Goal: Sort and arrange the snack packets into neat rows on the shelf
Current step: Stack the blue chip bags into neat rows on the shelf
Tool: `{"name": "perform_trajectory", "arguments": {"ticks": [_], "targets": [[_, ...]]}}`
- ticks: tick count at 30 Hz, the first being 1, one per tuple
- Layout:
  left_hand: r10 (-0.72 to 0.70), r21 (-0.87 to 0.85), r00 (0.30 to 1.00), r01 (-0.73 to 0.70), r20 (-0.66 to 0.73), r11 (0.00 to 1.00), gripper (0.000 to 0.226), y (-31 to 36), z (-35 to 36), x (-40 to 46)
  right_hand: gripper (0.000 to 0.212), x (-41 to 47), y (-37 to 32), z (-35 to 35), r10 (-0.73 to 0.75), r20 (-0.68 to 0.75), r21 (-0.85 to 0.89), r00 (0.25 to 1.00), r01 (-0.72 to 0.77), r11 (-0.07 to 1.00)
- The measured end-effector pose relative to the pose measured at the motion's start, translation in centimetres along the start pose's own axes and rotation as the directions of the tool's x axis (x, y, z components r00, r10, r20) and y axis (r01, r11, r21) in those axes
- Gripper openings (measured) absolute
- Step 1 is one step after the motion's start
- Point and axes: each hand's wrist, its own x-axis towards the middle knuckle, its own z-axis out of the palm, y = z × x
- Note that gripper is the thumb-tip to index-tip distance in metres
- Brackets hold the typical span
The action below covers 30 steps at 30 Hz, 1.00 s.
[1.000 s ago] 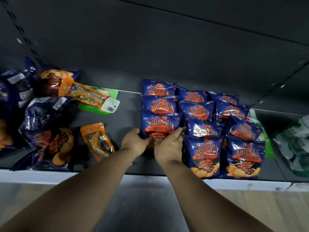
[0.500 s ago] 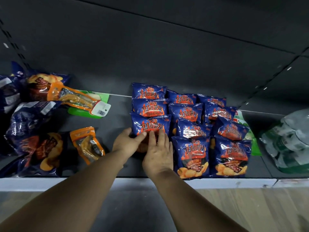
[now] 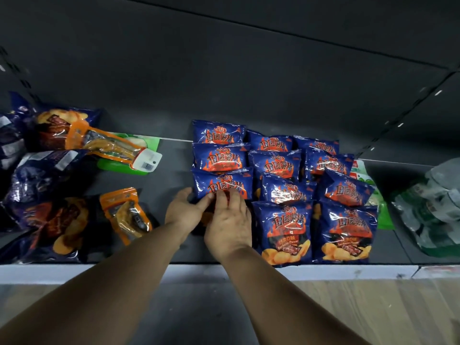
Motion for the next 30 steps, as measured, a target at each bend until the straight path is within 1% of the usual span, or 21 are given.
{"name": "perform_trajectory", "arguments": {"ticks": [1, 3, 5, 7, 8, 10, 11, 13, 14, 16, 18, 19, 21, 22, 24, 27, 30], "targets": [[-0.001, 0.01, 1.0, 0.001, -0.009, 1.0, 0.049, 0.0, -0.2, 0.0, 0.062, 0.0, -0.2, 0.1, -0.017, -0.045, -0.016, 0.999, 0.017, 1.0], [-0.009, 0.042, 1.0, 0.01, -0.025, 0.999, 0.06, 0.1, -1.0, 0.1, 0.057, 0.3, -0.6, 0.7, -0.072, -0.178, -0.055, 0.981, 0.063, 0.996], [0.016, 0.097, 0.998, -0.01, -0.064, 0.995, 0.055, 0.2, -2.1, 0.2, 0.045, 0.4, -1.0, 1.2, -0.121, -0.211, -0.026, 0.97, 0.118, 0.993], [0.099, 0.175, 0.989, -0.079, -0.109, 0.981, 0.044, 0.2, -3.6, 0.2, 0.038, 0.7, -1.9, 1.5, -0.185, -0.23, 0.064, 0.956, 0.204, 0.977], [0.157, 0.244, 0.981, -0.126, -0.112, 0.961, 0.04, 0.2, -4.4, 0.1, 0.037, 0.8, -2.5, 1.7, -0.201, -0.235, 0.11, 0.951, 0.232, 0.966], [0.246, 0.418, 0.967, -0.201, -0.058, 0.886, 0.035, 0.0, -6.2, -0.1, 0.035, 0.9, -4.0, 2.3, -0.221, -0.219, 0.175, 0.95, 0.261, 0.949], [0.264, 0.485, 0.964, -0.224, -0.015, 0.846, 0.035, -0.1, -7.2, -0.2, 0.032, 0.8, -4.9, 2.4, -0.23, -0.194, 0.203, 0.954, 0.268, 0.942], [0.275, 0.552, 0.961, -0.25, 0.039, 0.796, 0.034, -0.3, -9.3, -0.3, 0.026, 0.8, -7.3, 2.8, -0.226, -0.142, 0.244, 0.964, 0.255, 0.936], [0.282, 0.561, 0.959, -0.249, 0.029, 0.79, 0.035, -0.2, -10.6, -0.4, 0.027, 0.8, -8.5, 2.9, -0.219, -0.111, 0.254, 0.969, 0.241, 0.937], [0.332, 0.591, 0.942, -0.245, -0.041, 0.768, 0.038, 0.3, -13.5, -0.3, 0.036, 0.9, -10.9, 3.3, -0.21, -0.084, 0.291, 0.974, 0.225, 0.93], [0.391, 0.691, 0.915, -0.216, -0.104, 0.69, 0.041, 1.0, -16.9, 0.2, 0.042, 0.7, -13.2, 3.6, -0.217, -0.074, 0.335, 0.973, 0.229, 0.914], [0.395, 0.752, 0.91, -0.171, -0.127, 0.637, 0.042, 1.1, -18.7, 0.7, 0.042, 0.6, -14.2, 3.8, -0.233, -0.076, 0.352, 0.969, 0.245, 0.903], [0.325, 0.824, 0.926, -0.027, -0.192, 0.565, 0.046, 1.2, -21.9, 1.8, 0.043, 0.2, -15.6, 4.2, -0.27, -0.079, 0.361, 0.96, 0.28, 0.89], [0.263, 0.828, 0.936, 0.049, -0.233, 0.559, 0.051, 0.9, -23.1, 2.5, 0.042, 0.0, -15.9, 4.4, -0.277, -0.074, 0.355, 0.958, 0.285, 0.89], [0.124, 0.793, 0.947, 0.173, -0.298, 0.584, 0.064, -0.4, -24.6, 3.7, 0.042, -0.3, -16.1, 4.7, -0.263, -0.058, 0.343, 0.963, 0.267, 0.901], [-0.055, 0.741, 0.957, 0.257, -0.286, 0.621, 0.084, -2.4, -24.5, 5.2, 0.039, -0.2, -15.6, 4.9, -0.203, -0.043, 0.336, 0.978, 0.205, 0.919], [-0.116, 0.706, 0.958, 0.274, -0.264, 0.653, 0.094, -3.1, -23.9, 6.1, 0.04, 0.2, -15.0, 5.3, -0.123, -0.038, 0.34, 0.992, 0.128, 0.932]]}}
